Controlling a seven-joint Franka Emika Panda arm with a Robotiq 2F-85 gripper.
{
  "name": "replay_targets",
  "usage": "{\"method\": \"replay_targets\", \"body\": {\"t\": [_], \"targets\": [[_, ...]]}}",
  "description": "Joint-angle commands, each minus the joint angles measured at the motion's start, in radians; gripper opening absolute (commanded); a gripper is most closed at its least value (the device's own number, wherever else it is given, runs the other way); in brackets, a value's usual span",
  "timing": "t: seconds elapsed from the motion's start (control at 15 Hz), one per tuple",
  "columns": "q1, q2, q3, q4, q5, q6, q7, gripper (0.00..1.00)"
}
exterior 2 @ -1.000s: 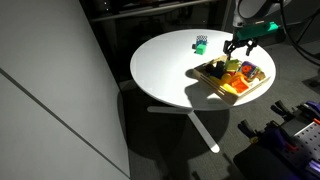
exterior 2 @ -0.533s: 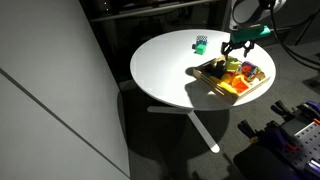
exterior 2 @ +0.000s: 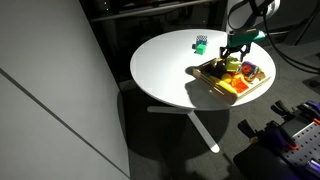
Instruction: Put the yellow cube on the table
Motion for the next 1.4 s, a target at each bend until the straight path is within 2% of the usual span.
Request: {"method": "replay_targets", "body": {"t": [0.0,0.13,0.27,0.87,1.33], "targets": [[0.018,0.032,-0.021,0.035,0.01,-0.006,0.016,0.56],[0.014,0.029,-0.023,0.044,0.016,-0.016,0.007,0.4],[0.006,0.017,-0.025,0.055,0.025,-0.024,0.0,0.31],[-0.014,0.053,-0.066,0.198,0.05,-0.03,0.02,0.25],[-0.009,0.161,-0.07,0.379,0.069,-0.042,0.06,0.24]]}}
